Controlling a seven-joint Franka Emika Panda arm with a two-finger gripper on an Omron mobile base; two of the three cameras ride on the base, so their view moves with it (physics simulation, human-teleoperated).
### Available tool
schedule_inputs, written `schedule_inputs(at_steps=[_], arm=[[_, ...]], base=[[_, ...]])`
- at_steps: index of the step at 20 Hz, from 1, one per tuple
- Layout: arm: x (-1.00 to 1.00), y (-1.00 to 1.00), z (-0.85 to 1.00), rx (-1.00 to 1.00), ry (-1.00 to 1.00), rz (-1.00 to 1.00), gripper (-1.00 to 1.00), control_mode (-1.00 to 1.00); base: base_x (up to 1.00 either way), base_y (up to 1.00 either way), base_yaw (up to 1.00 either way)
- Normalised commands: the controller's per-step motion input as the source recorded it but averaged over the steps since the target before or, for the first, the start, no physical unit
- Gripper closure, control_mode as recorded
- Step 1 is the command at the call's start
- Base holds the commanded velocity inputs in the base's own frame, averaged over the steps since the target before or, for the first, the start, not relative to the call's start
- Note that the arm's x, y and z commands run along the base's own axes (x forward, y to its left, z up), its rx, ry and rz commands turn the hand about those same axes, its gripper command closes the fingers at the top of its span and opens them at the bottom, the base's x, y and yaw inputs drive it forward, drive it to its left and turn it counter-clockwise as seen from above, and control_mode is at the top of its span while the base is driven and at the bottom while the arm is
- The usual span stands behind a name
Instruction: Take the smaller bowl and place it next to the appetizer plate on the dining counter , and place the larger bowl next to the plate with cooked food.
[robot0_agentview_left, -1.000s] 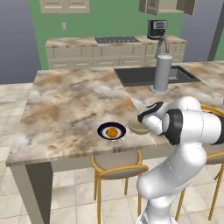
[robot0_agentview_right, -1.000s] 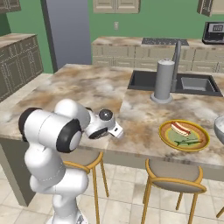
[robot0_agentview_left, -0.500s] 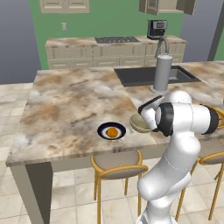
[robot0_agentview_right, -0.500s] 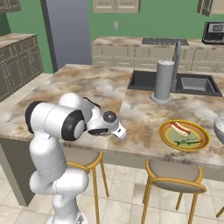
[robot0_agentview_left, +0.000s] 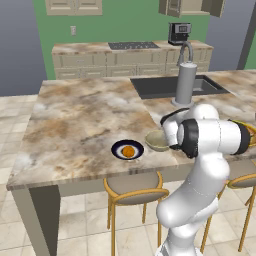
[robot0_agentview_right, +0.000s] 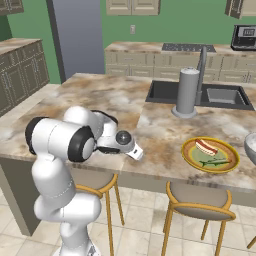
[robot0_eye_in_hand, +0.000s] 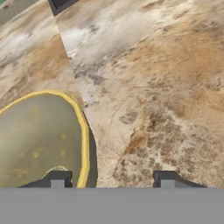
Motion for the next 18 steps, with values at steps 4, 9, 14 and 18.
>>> schedule_inputs(at_steps=[4, 9, 14, 18], arm=[[0.0, 0.0, 1.0, 0.01, -0.02, 0.0, -1.0, -1.0], [0.0, 0.0, 1.0, 0.0, -0.08, 0.0, -1.0, -1.0], [-0.25, 0.01, 1.0, 0.0, -0.07, -0.01, -1.0, -1.0], [-0.9, 0.05, 1.0, 0.0, -0.14, 0.0, -1.0, -1.0]], base=[[0.0, 0.0, 0.0], [0.0, 0.0, 0.0], [0.0, 0.0, 0.0], [0.0, 0.0, 0.0]])
